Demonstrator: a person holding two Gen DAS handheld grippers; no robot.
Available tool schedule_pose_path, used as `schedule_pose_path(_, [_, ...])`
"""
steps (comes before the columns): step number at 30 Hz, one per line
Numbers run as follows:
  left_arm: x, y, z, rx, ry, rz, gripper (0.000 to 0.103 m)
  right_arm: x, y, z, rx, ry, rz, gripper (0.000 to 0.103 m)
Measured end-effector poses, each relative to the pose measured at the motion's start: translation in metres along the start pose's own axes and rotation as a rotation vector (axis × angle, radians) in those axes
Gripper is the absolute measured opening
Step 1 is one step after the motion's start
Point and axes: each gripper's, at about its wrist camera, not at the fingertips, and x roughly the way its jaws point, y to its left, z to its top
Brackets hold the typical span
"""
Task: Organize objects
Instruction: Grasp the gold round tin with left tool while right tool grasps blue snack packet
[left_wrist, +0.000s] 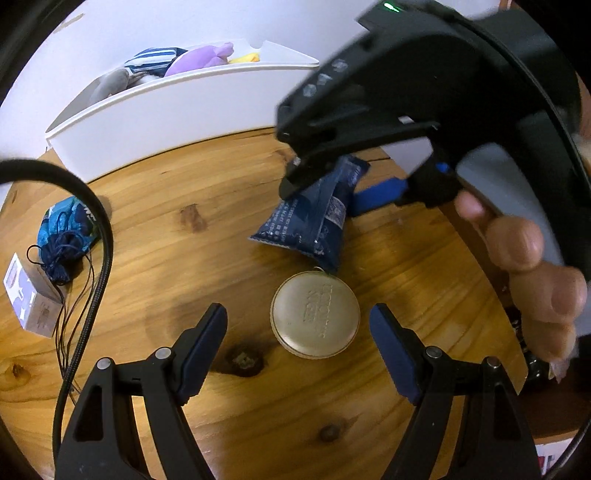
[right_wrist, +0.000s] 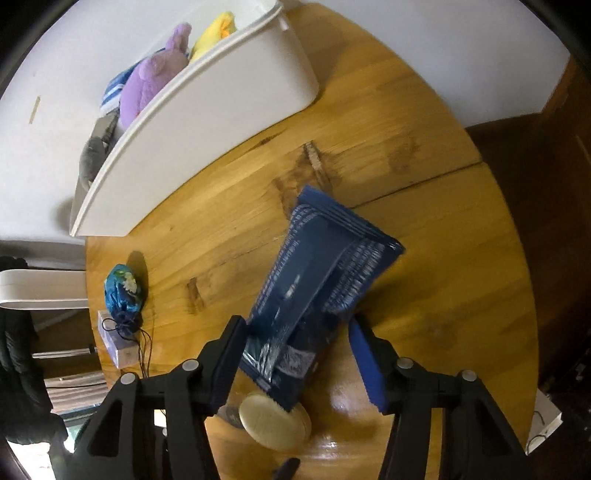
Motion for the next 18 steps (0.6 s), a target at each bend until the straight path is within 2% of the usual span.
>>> schedule_pose_path(8, [0.009,-0.012,-0.002,0.046,-0.009,0.044,0.082,0.002,0.009,0.010,-0.077,-0.026,-0.045,0.054])
schedule_pose_path(14, [0.016,-0.015,-0.001,0.039,-0.001,0.064,0.080,0.000,0.005,0.014,-0.110,-0.022,-0.047,0.053])
schedule_pose_path(18, [0.017,-0.017,0.000,0.036,-0.010,0.083,0.070,0.000,0.003,0.017,-0.104,-0.005,-0.038,0.053])
